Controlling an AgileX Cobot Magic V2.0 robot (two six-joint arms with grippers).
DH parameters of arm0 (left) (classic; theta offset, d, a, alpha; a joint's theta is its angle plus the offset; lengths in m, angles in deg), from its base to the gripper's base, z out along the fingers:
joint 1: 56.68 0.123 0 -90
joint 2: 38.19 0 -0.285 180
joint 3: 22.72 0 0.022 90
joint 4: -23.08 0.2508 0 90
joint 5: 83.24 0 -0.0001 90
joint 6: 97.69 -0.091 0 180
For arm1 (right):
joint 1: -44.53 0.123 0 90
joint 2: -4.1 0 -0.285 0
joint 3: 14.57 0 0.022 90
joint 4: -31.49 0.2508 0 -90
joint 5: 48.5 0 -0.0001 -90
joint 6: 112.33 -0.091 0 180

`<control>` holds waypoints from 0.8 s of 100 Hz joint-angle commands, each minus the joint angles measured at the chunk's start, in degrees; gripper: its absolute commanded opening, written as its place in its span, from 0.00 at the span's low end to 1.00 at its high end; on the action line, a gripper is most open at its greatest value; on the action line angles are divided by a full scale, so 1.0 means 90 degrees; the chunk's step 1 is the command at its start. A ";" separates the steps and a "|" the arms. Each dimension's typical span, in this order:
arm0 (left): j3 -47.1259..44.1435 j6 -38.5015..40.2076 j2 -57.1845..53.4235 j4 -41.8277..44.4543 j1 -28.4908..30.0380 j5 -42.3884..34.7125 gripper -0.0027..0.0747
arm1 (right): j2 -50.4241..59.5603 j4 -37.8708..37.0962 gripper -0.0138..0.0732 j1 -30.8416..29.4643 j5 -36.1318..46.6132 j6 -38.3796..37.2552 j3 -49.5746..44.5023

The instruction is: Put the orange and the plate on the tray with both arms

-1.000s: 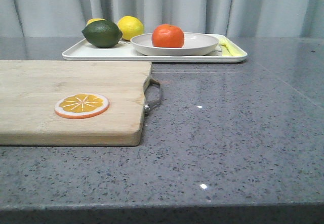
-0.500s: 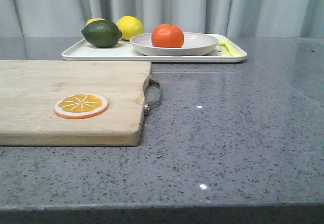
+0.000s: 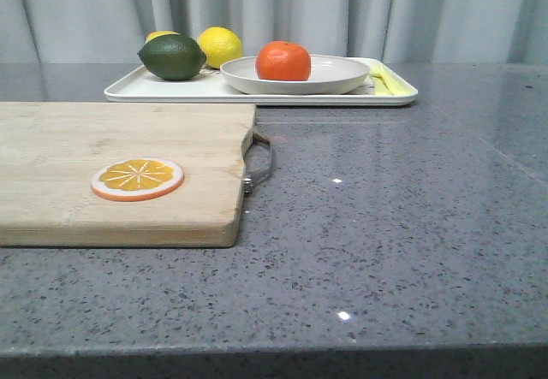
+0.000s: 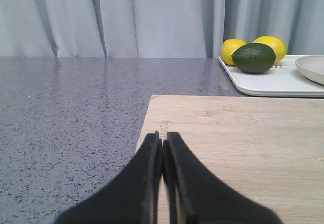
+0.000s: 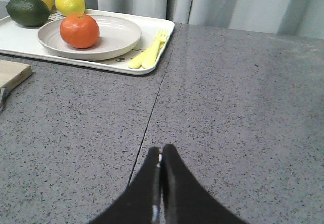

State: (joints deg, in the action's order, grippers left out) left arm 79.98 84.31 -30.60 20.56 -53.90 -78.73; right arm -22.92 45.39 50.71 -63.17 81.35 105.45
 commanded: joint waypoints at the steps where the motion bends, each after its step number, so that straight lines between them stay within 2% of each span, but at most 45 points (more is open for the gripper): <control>1: -0.0145 0.0017 -0.0205 -0.0044 0.0021 -0.0501 0.01 | -0.0039 -0.0004 0.08 -0.0002 0.0491 0.0053 0.0178; 41: -0.0145 0.0017 -0.0205 -0.0044 0.0021 -0.0501 0.01 | -0.0039 -0.0014 0.08 -0.0002 0.0491 0.0059 0.0178; 50: -0.0145 0.0017 -0.0205 -0.0044 0.0021 -0.0501 0.01 | -0.0048 -0.0322 0.08 -0.0002 0.0590 0.0096 0.0178; 80: -0.0145 0.0017 -0.0205 -0.0044 0.0021 -0.0501 0.01 | -0.0131 -0.0441 0.08 -0.0002 0.0712 0.0090 0.0178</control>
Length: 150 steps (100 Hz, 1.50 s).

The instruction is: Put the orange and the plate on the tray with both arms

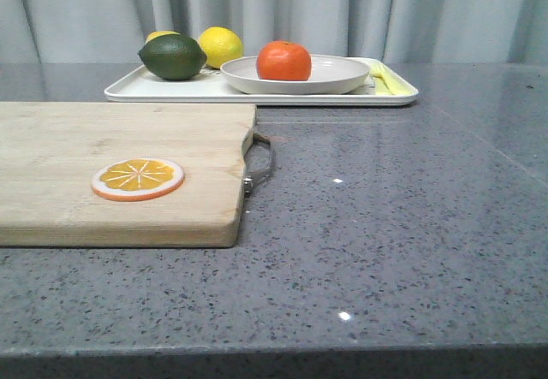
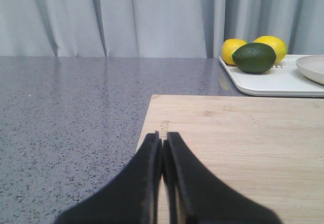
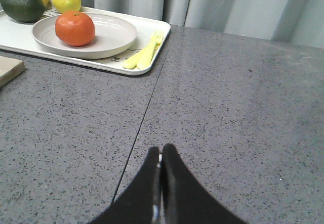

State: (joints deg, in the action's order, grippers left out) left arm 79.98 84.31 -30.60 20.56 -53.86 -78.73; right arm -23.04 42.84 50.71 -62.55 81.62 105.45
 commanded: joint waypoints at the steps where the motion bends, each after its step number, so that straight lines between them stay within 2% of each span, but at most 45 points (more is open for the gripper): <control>1: -0.0145 0.0017 -0.0205 -0.0044 0.0018 -0.0501 0.01 | -0.0117 -0.0224 0.08 -0.0002 0.0657 0.0061 0.0176; 9: -0.0145 0.0017 -0.0205 -0.0044 0.0018 -0.0501 0.01 | -0.0060 -0.0737 0.08 -0.0002 0.0906 -0.0241 0.0145; 26: -0.0145 0.0017 -0.0205 -0.0044 0.0018 -0.0501 0.01 | 0.0150 -0.2045 0.08 -0.0066 0.2024 -0.2149 -0.0261; 33: -0.0145 0.0017 -0.0205 -0.0044 0.0018 -0.0501 0.01 | 0.0307 -0.2183 0.08 -0.0154 0.2478 -0.2549 -0.0540; 56: -0.0145 0.0017 -0.0205 -0.0044 0.0018 -0.0501 0.01 | 0.0974 -0.2109 0.08 -0.0413 0.2602 -0.2570 -0.1184; 85: -0.0145 0.0017 -0.0205 -0.0044 0.0018 -0.0501 0.01 | 0.1789 -0.1747 0.08 -0.0413 0.2579 -0.2564 -0.2114; 105: -0.0145 0.0017 -0.0205 -0.0044 0.0018 -0.0501 0.01 | 0.2353 -0.1527 0.08 -0.0525 0.1482 -0.2474 -0.2091; 150: -0.0145 0.0017 -0.0205 -0.0044 0.0018 -0.0501 0.01 | 0.2346 -0.1555 0.08 -0.0531 0.1759 -0.2474 -0.2091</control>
